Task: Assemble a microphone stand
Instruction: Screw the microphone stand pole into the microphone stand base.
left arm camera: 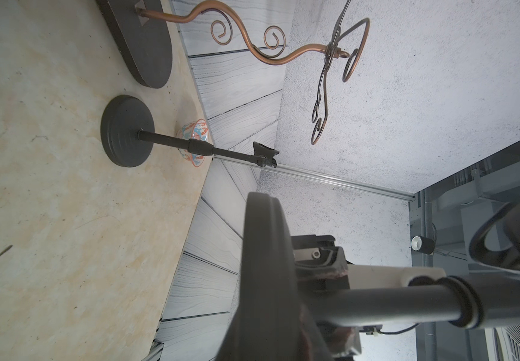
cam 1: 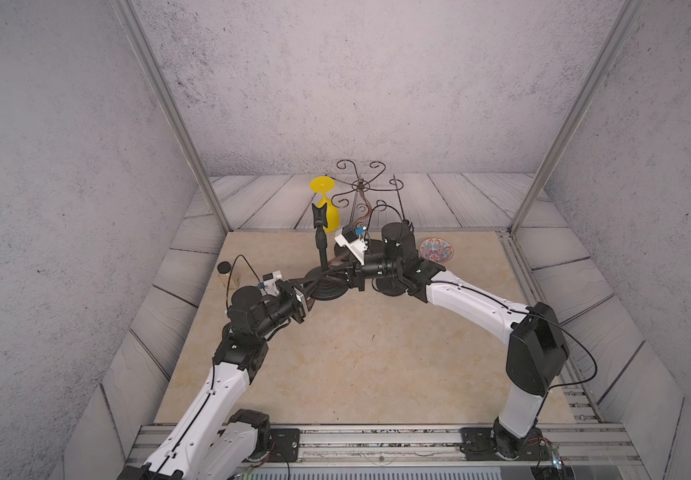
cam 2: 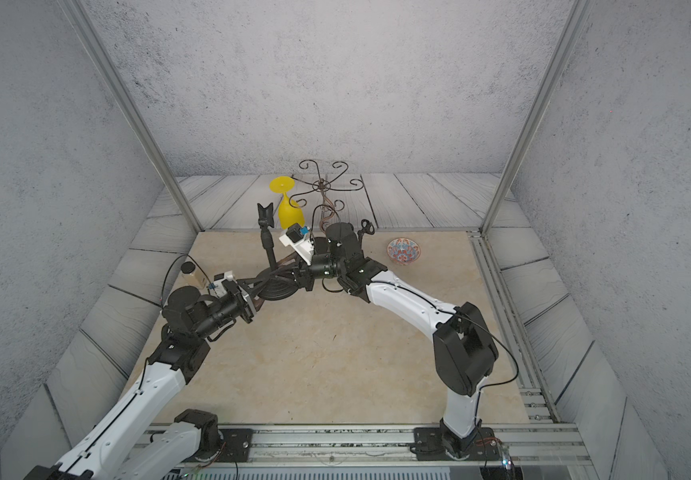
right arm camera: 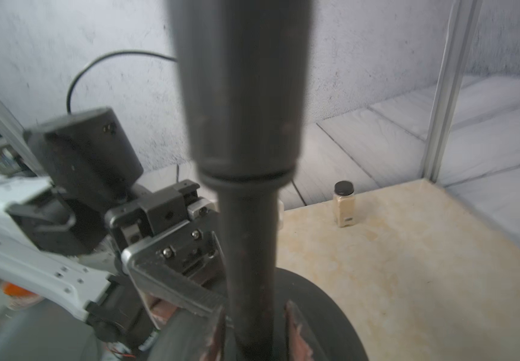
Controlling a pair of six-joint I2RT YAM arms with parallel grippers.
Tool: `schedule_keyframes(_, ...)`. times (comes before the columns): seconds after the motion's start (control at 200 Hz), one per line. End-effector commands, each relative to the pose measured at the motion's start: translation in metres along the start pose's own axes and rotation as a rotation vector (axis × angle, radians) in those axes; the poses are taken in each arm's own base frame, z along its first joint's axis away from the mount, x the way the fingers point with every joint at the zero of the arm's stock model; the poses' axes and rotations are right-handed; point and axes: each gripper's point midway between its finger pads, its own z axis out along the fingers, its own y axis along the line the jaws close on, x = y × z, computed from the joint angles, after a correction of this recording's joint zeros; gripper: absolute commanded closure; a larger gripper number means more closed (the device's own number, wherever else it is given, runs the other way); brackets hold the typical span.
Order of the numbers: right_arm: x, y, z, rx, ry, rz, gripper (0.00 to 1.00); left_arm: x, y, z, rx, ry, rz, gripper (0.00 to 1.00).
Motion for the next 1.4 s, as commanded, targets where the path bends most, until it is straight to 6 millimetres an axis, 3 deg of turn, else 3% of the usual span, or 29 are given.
schedule_keyframes(0.0,-0.006,-0.004,0.004,0.015,-0.024,0.026,0.83,0.016,-0.049,-0.007,0.142,0.039,0.100,1.00)
schedule_keyframes(0.095,0.001,-0.017,0.002,0.178,-0.033,0.059,1.00,0.015,-0.048,-0.008,0.141,0.036,0.098,1.00)
schedule_keyframes(0.21,0.019,-0.031,0.003,0.458,-0.014,0.141,1.00,0.014,-0.047,-0.008,0.138,0.029,0.098,1.00)
schedule_keyframes(0.28,0.029,-0.042,-0.003,0.739,-0.031,0.169,1.00,0.013,-0.044,-0.008,0.132,0.026,0.096,1.00)
schedule_keyframes(0.325,0.031,-0.050,-0.017,0.969,-0.089,0.215,1.00,0.013,-0.044,-0.008,0.130,0.026,0.095,1.00)
schedule_keyframes(0.4,0.027,-0.045,-0.037,1.238,-0.249,0.261,1.00,0.012,-0.042,-0.007,0.126,0.024,0.093,1.00)
schedule_keyframes(0.495,0.016,-0.032,-0.025,1.265,-0.310,0.236,1.00,0.012,-0.040,-0.007,0.123,0.023,0.091,1.00)
schedule_keyframes(0.596,0.007,-0.023,-0.017,1.191,-0.294,0.255,0.99,0.012,-0.039,-0.006,0.119,0.025,0.088,1.00)
schedule_keyframes(0.626,0.003,-0.019,-0.015,1.146,-0.290,0.243,0.92,0.011,-0.039,-0.006,0.120,0.022,0.090,1.00)
schedule_keyframes(0.726,-0.004,0.002,-0.006,0.904,-0.261,0.186,0.46,0.011,-0.039,-0.006,0.119,0.021,0.089,1.00)
schedule_keyframes(0.816,-0.007,0.023,-0.008,0.679,-0.225,0.122,0.29,0.010,-0.038,-0.006,0.116,0.019,0.087,1.00)
schedule_keyframes(0.876,-0.008,0.032,-0.016,0.578,-0.205,0.082,0.27,0.010,-0.038,-0.006,0.117,0.019,0.089,1.00)
schedule_keyframes(1.116,-0.017,0.034,-0.045,0.209,-0.130,-0.008,0.28,0.010,-0.039,-0.005,0.118,0.022,0.090,1.00)
schedule_keyframes(1.256,-0.014,0.035,-0.041,-0.007,-0.056,-0.020,0.32,0.011,-0.041,-0.006,0.120,0.023,0.091,1.00)
schedule_keyframes(1.396,-0.008,0.022,-0.030,-0.057,-0.011,-0.019,0.36,0.011,-0.042,-0.006,0.122,0.024,0.093,1.00)
